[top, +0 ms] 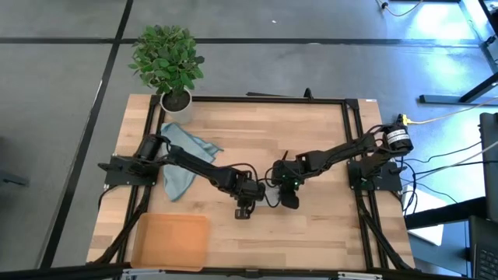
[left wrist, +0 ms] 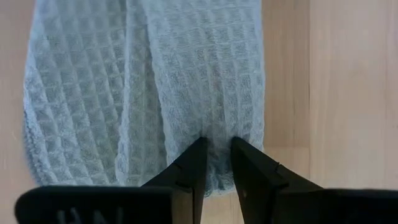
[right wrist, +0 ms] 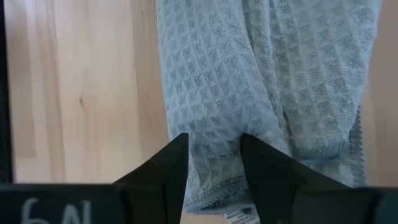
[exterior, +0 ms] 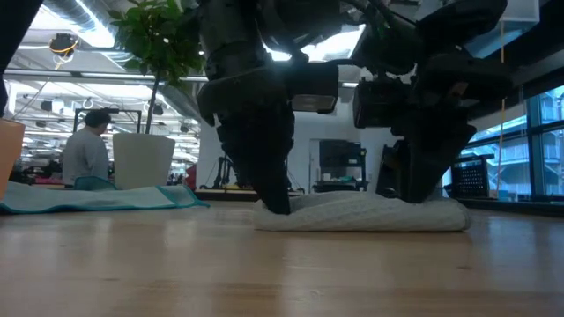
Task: Roll microfiber towels into tight, uniform cylinder then place into a basket
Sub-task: Roll the gray microfiber towel
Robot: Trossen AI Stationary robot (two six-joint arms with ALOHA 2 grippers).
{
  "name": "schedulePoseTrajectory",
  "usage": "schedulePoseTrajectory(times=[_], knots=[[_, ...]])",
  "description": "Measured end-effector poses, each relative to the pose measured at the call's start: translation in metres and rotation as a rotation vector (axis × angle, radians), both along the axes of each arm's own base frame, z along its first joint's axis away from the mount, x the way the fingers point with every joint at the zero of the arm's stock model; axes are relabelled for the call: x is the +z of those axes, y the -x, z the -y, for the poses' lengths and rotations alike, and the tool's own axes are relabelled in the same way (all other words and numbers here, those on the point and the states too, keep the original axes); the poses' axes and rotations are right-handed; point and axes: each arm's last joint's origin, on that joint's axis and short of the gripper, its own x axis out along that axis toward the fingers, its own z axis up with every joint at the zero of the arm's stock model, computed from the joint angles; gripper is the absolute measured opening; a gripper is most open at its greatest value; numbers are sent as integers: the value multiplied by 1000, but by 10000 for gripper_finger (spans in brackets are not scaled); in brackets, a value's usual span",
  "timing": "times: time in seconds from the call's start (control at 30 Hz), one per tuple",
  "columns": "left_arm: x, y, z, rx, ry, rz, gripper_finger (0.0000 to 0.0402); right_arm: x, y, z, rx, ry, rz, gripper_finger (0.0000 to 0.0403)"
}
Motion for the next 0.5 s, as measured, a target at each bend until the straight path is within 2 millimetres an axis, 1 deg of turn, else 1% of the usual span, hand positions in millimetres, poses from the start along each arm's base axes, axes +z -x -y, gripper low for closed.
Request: schedulePoseTrajectory(times=[0.17, 0.37, 0.5], knots=[[-1, 0, -1, -1, 0, -1, 71, 18, 7, -1, 53, 71, 64, 152], [-2, 0, -2, -1, 1, -4, 71, 40, 21, -17, 172, 109, 114, 152], [-2, 0, -2, 0, 2, -4, 71, 48, 29, -30, 239, 114, 137, 152]])
